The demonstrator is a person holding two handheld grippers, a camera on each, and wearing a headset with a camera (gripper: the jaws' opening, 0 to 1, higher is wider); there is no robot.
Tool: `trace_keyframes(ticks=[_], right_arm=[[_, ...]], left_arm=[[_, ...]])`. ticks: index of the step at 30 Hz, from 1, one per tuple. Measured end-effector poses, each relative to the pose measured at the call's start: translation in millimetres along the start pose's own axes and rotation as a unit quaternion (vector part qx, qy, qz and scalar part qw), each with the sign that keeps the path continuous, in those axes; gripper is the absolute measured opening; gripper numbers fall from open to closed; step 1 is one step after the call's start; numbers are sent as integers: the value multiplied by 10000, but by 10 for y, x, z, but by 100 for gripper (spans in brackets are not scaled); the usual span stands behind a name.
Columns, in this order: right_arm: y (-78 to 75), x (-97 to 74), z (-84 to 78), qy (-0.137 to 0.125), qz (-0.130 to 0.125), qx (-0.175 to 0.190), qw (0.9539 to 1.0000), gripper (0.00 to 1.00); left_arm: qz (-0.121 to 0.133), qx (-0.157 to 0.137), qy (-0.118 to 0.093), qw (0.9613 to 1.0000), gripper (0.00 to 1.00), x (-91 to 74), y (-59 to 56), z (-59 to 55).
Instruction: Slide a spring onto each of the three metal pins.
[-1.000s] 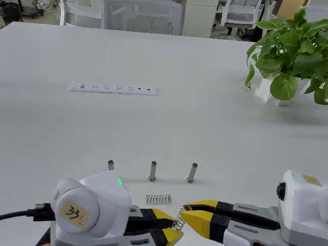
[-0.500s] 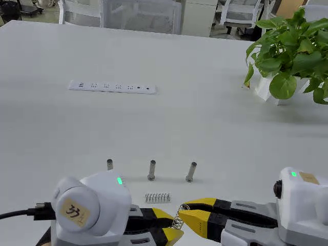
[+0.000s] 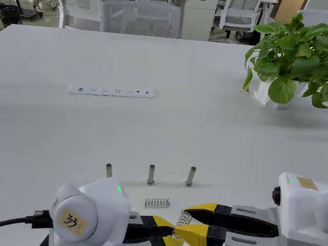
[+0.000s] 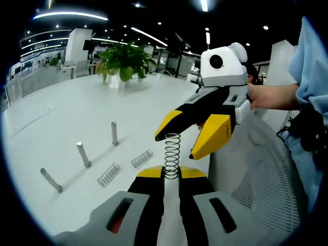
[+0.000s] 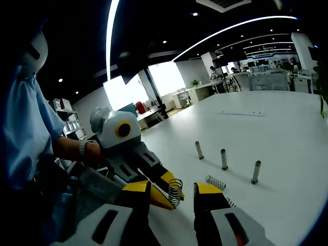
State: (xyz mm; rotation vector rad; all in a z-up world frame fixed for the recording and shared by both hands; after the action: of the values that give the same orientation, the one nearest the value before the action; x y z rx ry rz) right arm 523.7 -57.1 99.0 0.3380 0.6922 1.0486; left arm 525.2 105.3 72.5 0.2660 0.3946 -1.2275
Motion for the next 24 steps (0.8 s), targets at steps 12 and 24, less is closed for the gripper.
trace_keyframes(ticks=[12,24], right_arm=[[18,-56,126,1158,-234,-1366,9836,49],[62,-40,211,2365,-48,-2453,9402,49]], left_arm=[[-43,325,200,9993,6,-19,46,5],[-177,820,529,9951,6,-27,-1,-64]])
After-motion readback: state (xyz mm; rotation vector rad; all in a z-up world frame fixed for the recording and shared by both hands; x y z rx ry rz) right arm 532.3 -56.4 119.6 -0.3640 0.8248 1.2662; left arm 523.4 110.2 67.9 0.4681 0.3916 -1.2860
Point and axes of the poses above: the centre of the closed fingertips' face, and the gripper's own axes: x roughly forward along the fingers, y roughly to its left, z roughly out of its top, the point moved 10 cm from there along -x, roughly backward along the fingers, and after that the axes turned 14 degrees about x, right-handed, at the moved point
